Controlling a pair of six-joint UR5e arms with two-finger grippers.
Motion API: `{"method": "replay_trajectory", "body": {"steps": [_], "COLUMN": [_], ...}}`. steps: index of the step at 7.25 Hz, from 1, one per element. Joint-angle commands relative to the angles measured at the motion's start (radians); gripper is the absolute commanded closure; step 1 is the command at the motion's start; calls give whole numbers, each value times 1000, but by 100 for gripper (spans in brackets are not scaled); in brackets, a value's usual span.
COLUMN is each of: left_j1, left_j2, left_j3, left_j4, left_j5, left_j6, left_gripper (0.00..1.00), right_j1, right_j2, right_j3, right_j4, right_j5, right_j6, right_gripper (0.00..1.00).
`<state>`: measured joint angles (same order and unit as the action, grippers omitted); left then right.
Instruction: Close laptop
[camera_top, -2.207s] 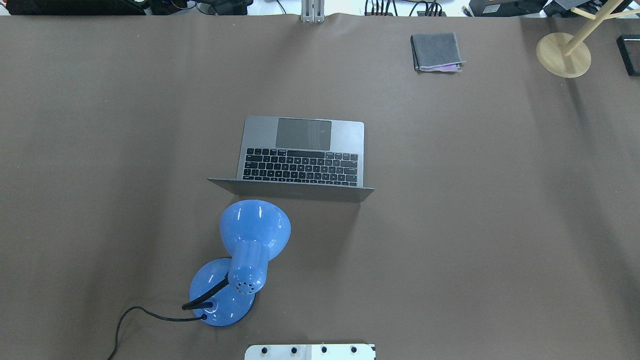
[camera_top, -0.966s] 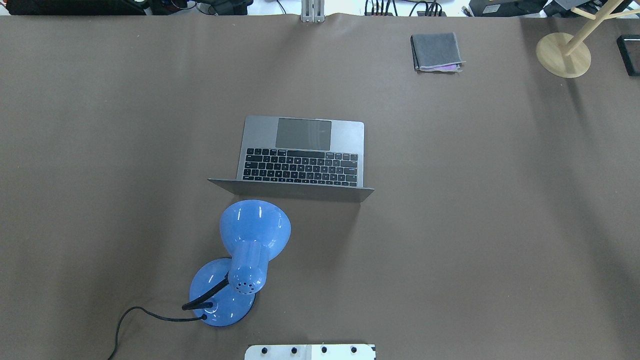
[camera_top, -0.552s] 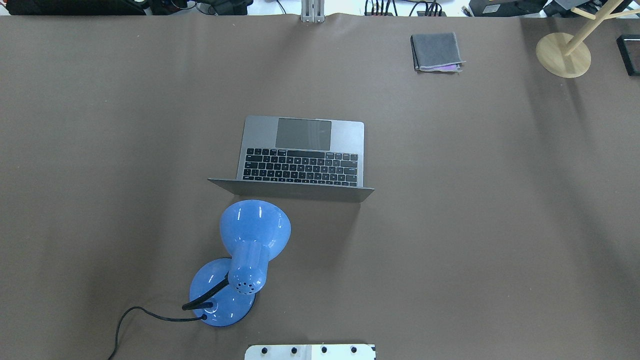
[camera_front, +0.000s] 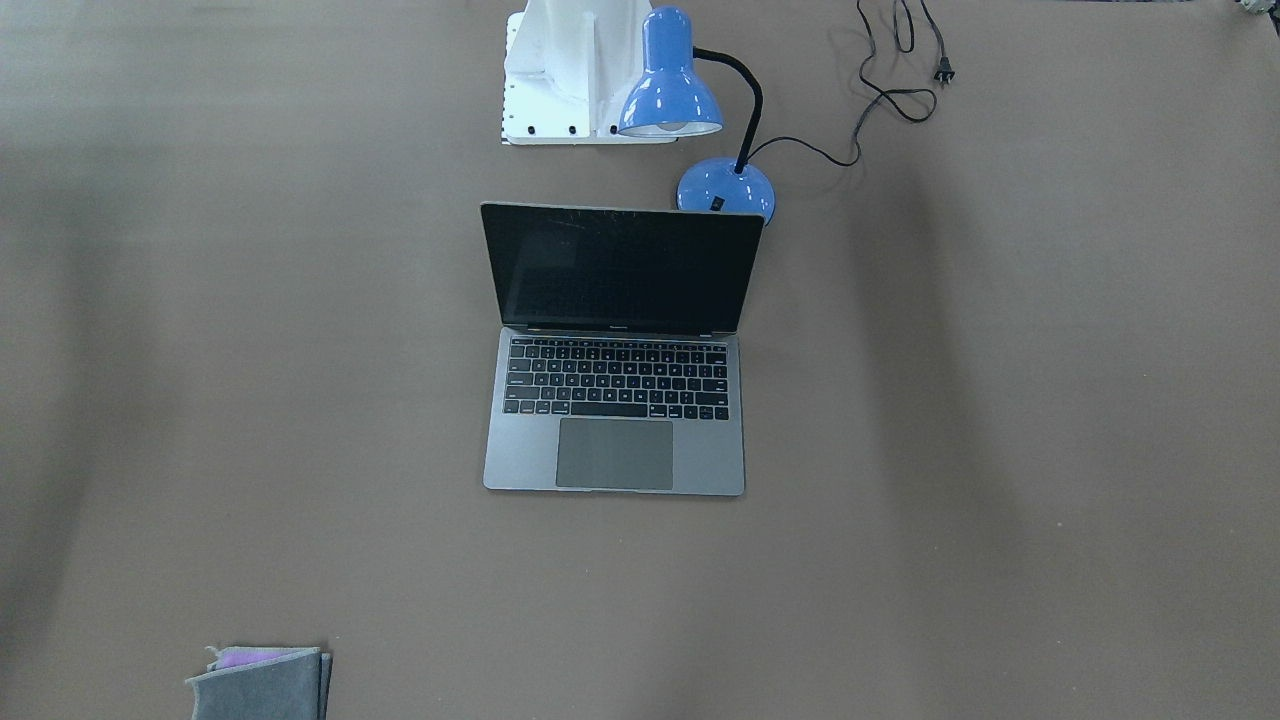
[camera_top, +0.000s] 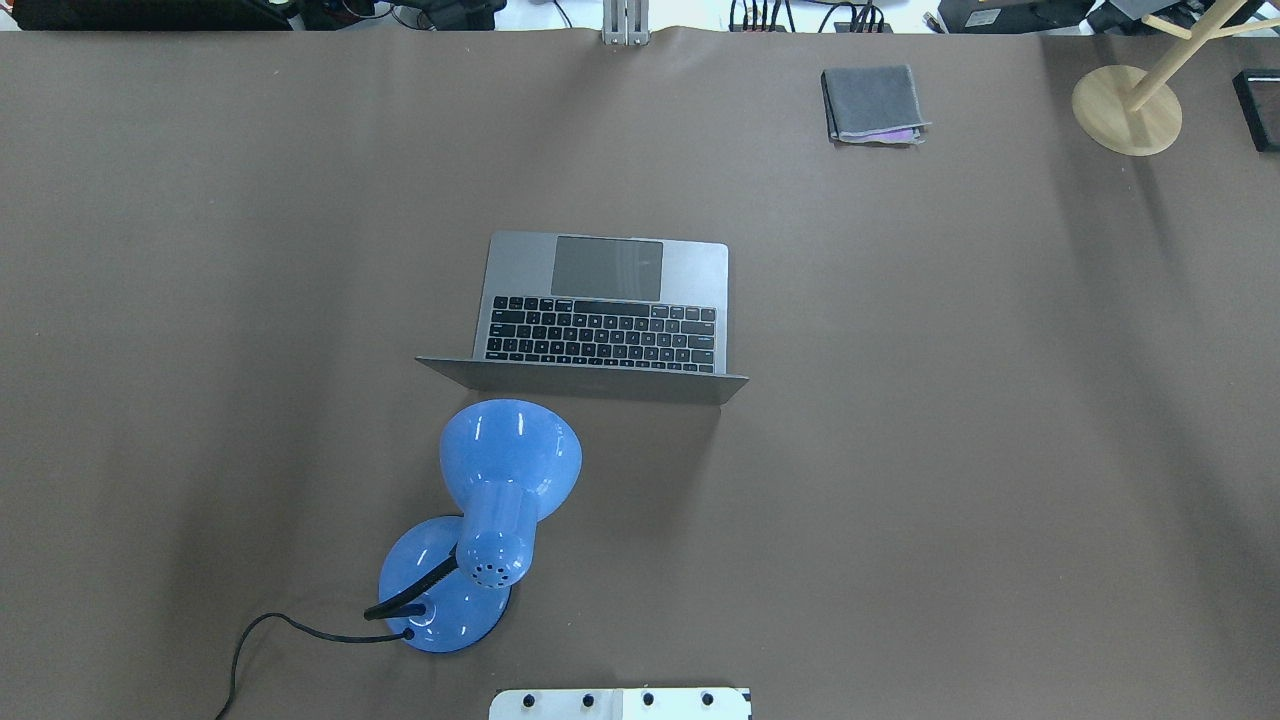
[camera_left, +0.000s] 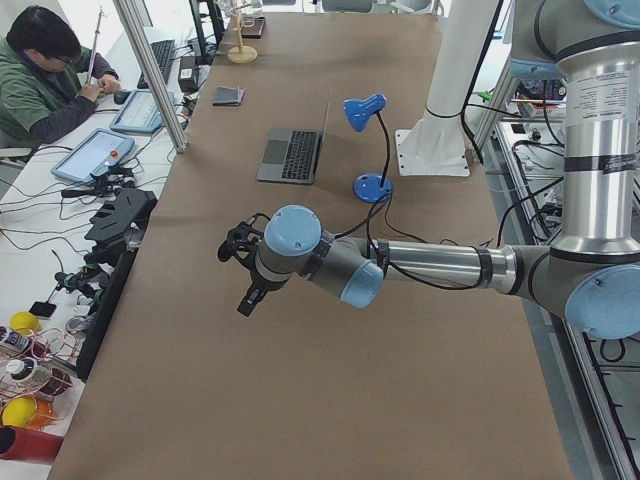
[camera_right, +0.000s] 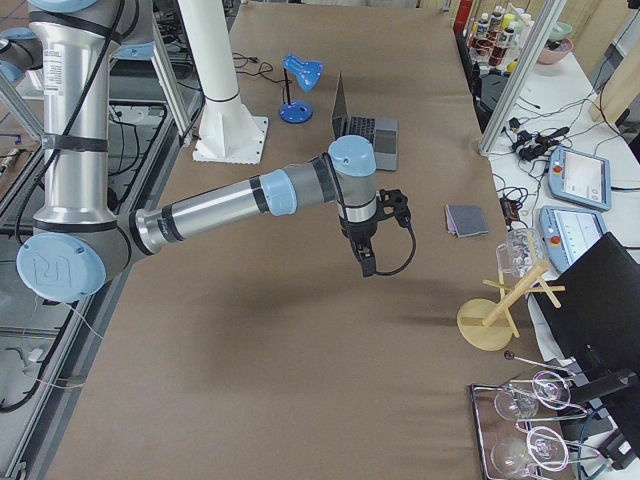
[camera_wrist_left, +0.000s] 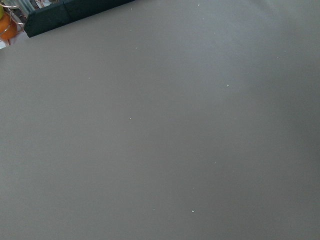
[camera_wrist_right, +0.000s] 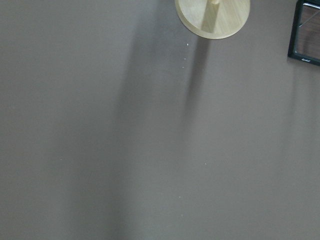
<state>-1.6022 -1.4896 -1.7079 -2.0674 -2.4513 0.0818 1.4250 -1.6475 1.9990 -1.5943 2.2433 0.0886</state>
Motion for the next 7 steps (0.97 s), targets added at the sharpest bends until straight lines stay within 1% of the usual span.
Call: {"method": "replay_trajectory", "body": {"steps": [1,2,3,4,5,6,7], "left_j1": [75,134,183,250,346,440,526], "left_j2": [-11,-23,-32,-34,-35,-63,-111], "left_j3": [1,-5,-4,-3,-2,4,5], "left_j4": [-42,-42,-86,-197,-324,-450,-521], "left_j5": [0,-2,-24,-26,-23,-17,-14], "left_j6": [-4,-31,-134,-269,-444,-605,-758], "left_gripper": [0,1,1,1,1,1,1], "right_j1": [-146,-229,-301,-377,-456,-525,-601], "right_j2": [-3,-5,-5,-3,6,12,14], "right_j3": [6,0,1,1,1,6,9], "right_j4": [147,274,377,475,591,700,771], "right_j5": [9,-4,-14,-36,-56,-60,-103], "right_j6": [279,462,617,755,898,1030,1128], "right_gripper": [0,0,0,0,0,0,2]}}
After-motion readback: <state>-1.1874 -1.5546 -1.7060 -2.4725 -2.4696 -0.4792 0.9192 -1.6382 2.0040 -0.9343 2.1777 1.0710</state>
